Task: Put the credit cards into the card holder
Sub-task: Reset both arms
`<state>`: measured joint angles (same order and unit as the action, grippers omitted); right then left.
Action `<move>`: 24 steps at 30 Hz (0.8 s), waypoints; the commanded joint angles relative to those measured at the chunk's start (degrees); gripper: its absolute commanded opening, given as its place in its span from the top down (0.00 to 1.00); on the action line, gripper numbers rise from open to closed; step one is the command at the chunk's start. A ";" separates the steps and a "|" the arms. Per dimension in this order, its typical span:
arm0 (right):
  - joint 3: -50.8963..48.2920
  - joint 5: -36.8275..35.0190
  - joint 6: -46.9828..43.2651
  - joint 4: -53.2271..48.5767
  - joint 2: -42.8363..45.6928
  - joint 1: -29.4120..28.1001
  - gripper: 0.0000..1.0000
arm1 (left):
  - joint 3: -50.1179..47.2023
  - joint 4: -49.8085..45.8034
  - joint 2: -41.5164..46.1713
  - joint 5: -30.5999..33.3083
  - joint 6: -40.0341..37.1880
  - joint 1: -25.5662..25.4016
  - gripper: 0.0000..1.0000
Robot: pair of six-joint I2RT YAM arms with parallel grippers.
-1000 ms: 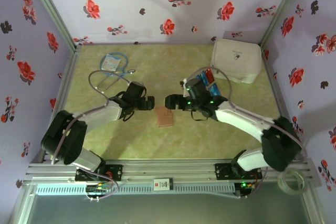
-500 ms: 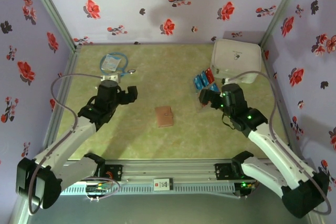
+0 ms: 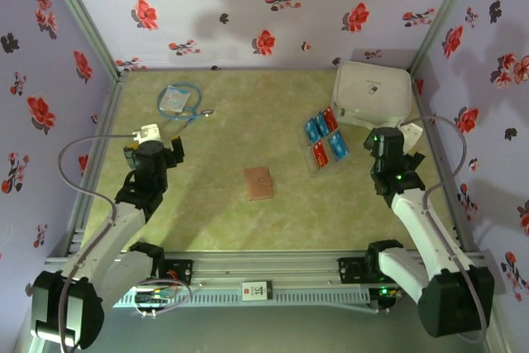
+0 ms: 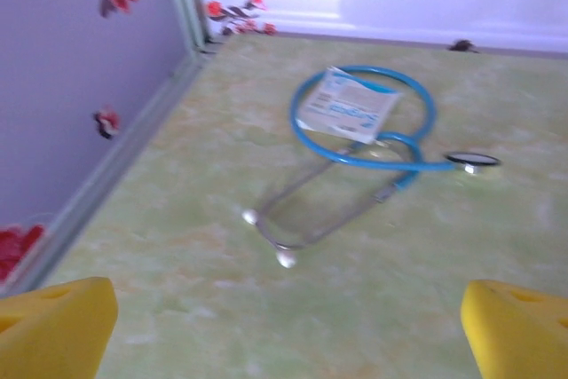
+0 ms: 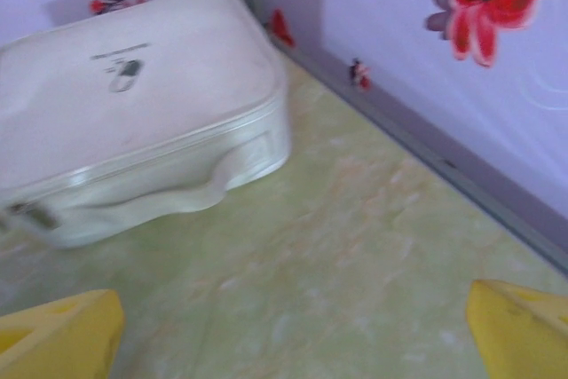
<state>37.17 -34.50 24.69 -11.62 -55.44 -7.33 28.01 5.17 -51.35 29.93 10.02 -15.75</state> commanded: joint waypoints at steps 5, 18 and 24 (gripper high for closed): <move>-5.53 -8.75 -3.84 14.88 -7.96 3.07 0.01 | -4.02 14.66 -4.98 -1.18 -5.98 3.96 0.00; -13.63 3.34 -14.95 50.73 -25.34 3.81 0.01 | -8.56 41.98 -26.54 -12.48 -9.21 11.84 0.00; -15.65 12.89 -17.76 59.55 -29.47 4.22 0.01 | -7.98 49.57 -36.22 -21.58 -10.39 14.25 0.00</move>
<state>21.65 -28.14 10.11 39.66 -84.40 -3.66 19.11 46.81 -84.12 14.94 1.91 -2.07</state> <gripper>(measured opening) 0.993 0.997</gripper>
